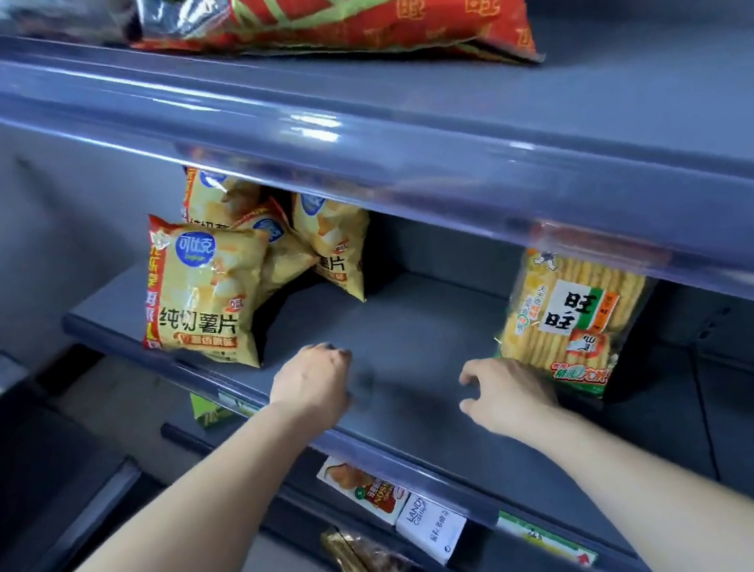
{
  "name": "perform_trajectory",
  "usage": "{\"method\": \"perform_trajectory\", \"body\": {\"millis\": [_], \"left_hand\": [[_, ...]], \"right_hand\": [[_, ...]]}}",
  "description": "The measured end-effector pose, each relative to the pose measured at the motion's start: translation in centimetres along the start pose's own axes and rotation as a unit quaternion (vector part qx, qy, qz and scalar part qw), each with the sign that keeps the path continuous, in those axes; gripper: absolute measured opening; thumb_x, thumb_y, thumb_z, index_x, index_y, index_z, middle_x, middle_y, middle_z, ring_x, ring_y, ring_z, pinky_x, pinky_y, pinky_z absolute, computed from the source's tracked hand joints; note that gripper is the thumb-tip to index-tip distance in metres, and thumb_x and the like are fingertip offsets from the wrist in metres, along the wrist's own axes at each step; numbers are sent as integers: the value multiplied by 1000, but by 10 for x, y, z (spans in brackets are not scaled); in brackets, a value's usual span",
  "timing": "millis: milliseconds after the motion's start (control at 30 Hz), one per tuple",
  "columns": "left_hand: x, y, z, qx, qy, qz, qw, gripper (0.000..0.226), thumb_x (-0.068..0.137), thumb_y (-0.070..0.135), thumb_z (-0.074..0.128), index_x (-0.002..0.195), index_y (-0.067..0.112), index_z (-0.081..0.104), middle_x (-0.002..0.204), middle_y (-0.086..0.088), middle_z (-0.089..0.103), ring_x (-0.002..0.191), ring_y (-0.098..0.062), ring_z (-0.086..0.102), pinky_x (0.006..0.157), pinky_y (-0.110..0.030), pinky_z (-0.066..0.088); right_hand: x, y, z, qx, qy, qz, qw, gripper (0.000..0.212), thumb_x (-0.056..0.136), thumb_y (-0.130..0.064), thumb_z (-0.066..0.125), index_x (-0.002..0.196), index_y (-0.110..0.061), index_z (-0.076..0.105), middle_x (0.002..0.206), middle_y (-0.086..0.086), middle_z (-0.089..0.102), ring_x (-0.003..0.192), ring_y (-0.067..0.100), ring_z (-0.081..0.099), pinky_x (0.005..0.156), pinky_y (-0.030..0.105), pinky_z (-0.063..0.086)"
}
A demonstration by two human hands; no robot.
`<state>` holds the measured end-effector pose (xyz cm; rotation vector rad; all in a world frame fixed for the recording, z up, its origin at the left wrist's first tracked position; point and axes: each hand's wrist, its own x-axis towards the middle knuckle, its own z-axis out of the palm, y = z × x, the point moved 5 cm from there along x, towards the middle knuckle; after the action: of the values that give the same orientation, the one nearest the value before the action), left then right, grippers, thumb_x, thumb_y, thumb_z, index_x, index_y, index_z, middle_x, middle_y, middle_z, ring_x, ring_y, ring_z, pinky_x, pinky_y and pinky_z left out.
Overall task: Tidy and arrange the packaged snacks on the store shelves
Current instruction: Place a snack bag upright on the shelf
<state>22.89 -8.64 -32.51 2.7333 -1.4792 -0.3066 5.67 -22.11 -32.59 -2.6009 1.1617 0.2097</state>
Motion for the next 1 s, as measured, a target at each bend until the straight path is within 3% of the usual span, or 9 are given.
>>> {"method": "perform_trajectory", "body": {"millis": [233, 367, 467, 533, 667, 767, 833, 933, 1000], "left_hand": [[17, -85, -56, 34, 104, -3, 994, 40, 85, 26, 59, 125, 20, 58, 116, -5, 55, 112, -28, 50, 86, -38, 50], [31, -128, -95, 79, 195, 21, 977, 55, 79, 27, 63, 132, 15, 51, 132, -16, 43, 122, -36, 39, 101, -43, 35], [50, -161, -103, 96, 137, -1, 986, 86, 78, 45, 67, 149, 22, 23, 149, -15, 24, 140, -34, 17, 112, -48, 17], [63, -179, -104, 81, 99, 9, 992, 99, 71, 50, 71, 150, 24, 18, 149, -10, 25, 140, -30, 16, 112, -50, 18], [76, -194, -101, 41, 44, 26, 998, 95, 64, 46, 80, 142, 19, 32, 130, -7, 32, 124, -27, 31, 91, -42, 42], [78, -192, -102, 50, 36, 46, 997, 81, 63, 46, 81, 129, 16, 45, 123, -7, 34, 116, -26, 35, 80, -38, 41], [80, -192, -101, 53, 41, 58, 996, 81, 62, 46, 82, 128, 16, 45, 126, -6, 36, 117, -25, 35, 83, -39, 42], [80, -190, -99, 46, 40, 86, 994, 80, 62, 48, 82, 126, 16, 45, 123, -1, 48, 115, -22, 35, 87, -39, 43], [78, -187, -99, 37, 40, 107, 993, 79, 62, 49, 81, 125, 16, 46, 119, 2, 52, 114, -20, 35, 86, -37, 42]], "right_hand": [[45, -90, -11, 64, -2, -14, 998, 32, 86, -40, 62, 115, -28, 59, 123, -6, 60, 109, 20, 58, 82, 28, 46], [79, -141, -14, 135, -6, 2, 991, 36, 83, -45, 63, 114, -26, 60, 118, -4, 62, 107, 21, 59, 86, 32, 50], [101, -174, -18, 205, 10, 20, 979, 46, 84, -44, 64, 123, -21, 57, 118, 0, 63, 112, 23, 58, 95, 35, 47], [113, -190, -20, 254, 13, 40, 966, 53, 86, -43, 62, 131, -18, 49, 122, 2, 60, 117, 24, 54, 100, 37, 43], [133, -206, -13, 326, 22, 101, 940, 64, 80, -52, 61, 134, -23, 41, 130, 5, 53, 117, 28, 52, 98, 44, 46], [142, -213, -8, 420, 32, 127, 898, 55, 86, -41, 61, 133, -21, 41, 124, 3, 50, 106, 26, 55, 91, 45, 52], [149, -215, -5, 493, 41, 151, 856, 42, 89, -29, 62, 126, -18, 45, 111, 2, 51, 100, 25, 57, 87, 43, 55], [154, -213, -9, 526, 111, 160, 828, 17, 82, -17, 70, 90, -23, 57, 95, 2, 62, 91, 25, 64, 84, 45, 56], [155, -213, -13, 523, 143, 152, 826, 21, 74, -14, 75, 72, -26, 59, 96, 7, 69, 89, 29, 67, 83, 46, 56]]}}
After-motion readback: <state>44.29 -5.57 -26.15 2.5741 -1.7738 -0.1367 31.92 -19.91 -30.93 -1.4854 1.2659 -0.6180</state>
